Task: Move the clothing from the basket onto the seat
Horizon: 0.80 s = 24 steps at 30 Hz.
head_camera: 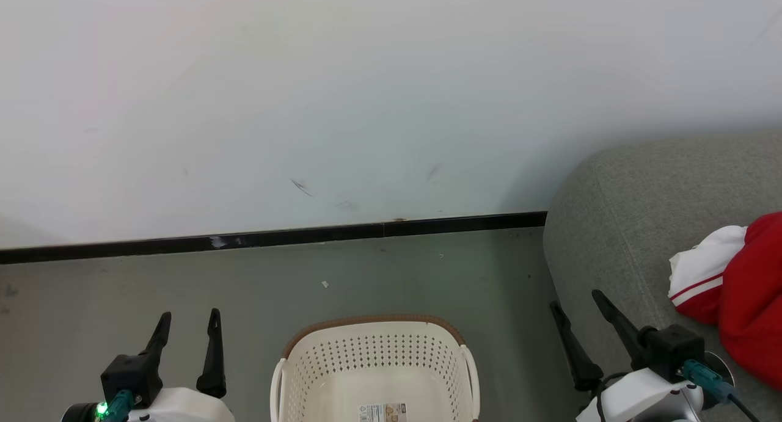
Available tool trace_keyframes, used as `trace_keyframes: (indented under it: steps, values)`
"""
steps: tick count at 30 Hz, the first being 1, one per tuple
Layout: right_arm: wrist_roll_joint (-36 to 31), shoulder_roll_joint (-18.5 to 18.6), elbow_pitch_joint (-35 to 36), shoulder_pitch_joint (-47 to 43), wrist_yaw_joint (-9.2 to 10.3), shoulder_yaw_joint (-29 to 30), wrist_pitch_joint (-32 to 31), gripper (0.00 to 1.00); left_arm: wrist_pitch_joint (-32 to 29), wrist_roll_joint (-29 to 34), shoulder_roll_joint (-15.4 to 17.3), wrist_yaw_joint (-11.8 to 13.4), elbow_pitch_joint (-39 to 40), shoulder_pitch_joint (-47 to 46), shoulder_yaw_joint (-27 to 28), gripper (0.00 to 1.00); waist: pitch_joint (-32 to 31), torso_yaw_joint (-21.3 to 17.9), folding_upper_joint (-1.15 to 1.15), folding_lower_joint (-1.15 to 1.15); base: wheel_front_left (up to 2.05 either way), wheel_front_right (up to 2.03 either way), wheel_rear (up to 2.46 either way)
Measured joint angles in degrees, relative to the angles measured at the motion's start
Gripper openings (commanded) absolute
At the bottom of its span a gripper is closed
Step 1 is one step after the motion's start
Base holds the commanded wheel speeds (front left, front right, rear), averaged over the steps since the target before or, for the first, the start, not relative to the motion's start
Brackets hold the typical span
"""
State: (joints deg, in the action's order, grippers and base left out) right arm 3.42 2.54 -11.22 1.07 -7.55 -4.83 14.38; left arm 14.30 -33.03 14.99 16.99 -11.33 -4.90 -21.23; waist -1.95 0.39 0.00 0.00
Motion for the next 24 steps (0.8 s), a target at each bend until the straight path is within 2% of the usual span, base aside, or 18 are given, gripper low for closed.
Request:
trace_keyframes:
  steps: [11,12,19,24]
  values:
    - [0.09,-0.02,0.89,-0.01,0.0,-0.47,0.0,1.0,0.0,0.91,0.04,-0.13,-0.25,0.0,-0.01,1.0,0.07,0.11,0.0,0.0,0.0,0.0,0.0]
    - [0.09,-0.12,0.54,-0.03,0.0,-0.49,-0.02,0.0,-0.1,0.88,-0.21,-0.16,-0.68,0.03,-0.11,0.0,0.07,0.11,0.0,0.0,0.0,0.0,0.0]
    - [0.16,-0.71,-2.77,-3.26,0.0,-1.21,-0.21,0.0,-0.18,0.74,-3.11,-0.18,-3.64,2.87,-1.53,0.0,0.08,0.12,0.0,0.0,0.0,0.0,0.0]
    - [2.46,-0.71,-2.26,-3.58,0.0,-1.48,-0.2,0.0,-0.93,-1.53,-3.58,-0.84,-3.57,3.18,-0.47,0.0,0.14,0.09,0.0,0.0,0.0,0.0,0.0]
